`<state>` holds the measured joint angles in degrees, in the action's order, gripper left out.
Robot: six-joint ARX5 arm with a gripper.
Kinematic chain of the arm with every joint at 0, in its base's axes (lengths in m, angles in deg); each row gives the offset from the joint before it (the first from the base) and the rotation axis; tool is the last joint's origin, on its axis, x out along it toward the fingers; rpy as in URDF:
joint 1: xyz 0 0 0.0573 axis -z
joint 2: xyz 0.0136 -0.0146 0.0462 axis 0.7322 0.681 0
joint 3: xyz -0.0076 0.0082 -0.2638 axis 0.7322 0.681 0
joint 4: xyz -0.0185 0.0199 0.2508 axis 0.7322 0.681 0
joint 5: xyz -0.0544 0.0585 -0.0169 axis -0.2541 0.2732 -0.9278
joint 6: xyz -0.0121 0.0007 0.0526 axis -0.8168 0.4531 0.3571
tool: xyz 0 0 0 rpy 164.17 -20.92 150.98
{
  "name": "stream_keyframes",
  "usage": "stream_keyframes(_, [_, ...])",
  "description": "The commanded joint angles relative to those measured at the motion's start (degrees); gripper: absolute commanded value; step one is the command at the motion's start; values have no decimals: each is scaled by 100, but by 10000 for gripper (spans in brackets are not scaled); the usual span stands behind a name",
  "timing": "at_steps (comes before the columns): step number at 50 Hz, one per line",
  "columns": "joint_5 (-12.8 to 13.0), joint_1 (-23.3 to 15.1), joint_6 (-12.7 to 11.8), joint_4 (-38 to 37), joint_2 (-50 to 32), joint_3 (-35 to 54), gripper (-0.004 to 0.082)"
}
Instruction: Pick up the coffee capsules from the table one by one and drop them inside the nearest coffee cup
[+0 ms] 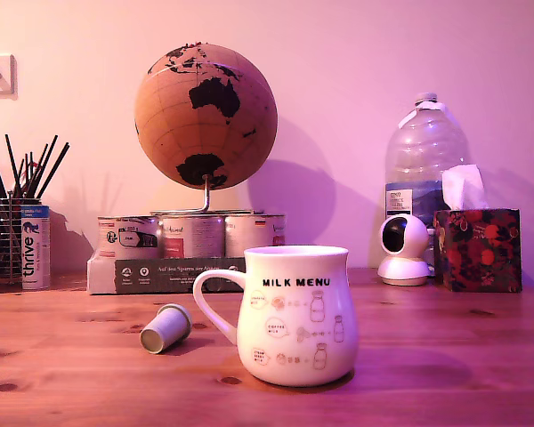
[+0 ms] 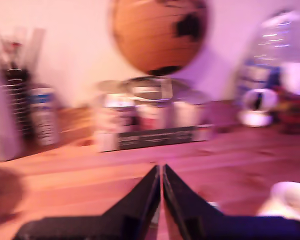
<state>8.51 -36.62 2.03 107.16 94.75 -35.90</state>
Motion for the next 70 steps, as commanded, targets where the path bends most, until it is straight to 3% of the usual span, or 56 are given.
stream_keyframes(1, [-155,-15,-205,-116,35,120,-11])
stream_keyframes(18, [-595,-15,-299,-479,964,133,-5])
stream_keyframes(24, [-693,-15,-299,-658,1266,133,109])
stream_keyframes(26, [-767,-11,-144,-697,1333,136,148])
stream_keyframes(33, [-940,122,-81,-713,1526,140,175])
stream_keyframes(36, [-966,234,-81,-713,1598,140,223])
stream_keyframes(37, [-966,275,-81,-713,1622,140,243])
stream_keyframes(38, [-966,319,118,-713,1644,140,266])
stream_keyframes(45, [-964,592,101,-715,1840,142,409])
stream_keyframes(55, [-892,984,101,-922,2039,184,452])
stream_keyframes(70, [-337,1598,63,-1600,2107,796,530])
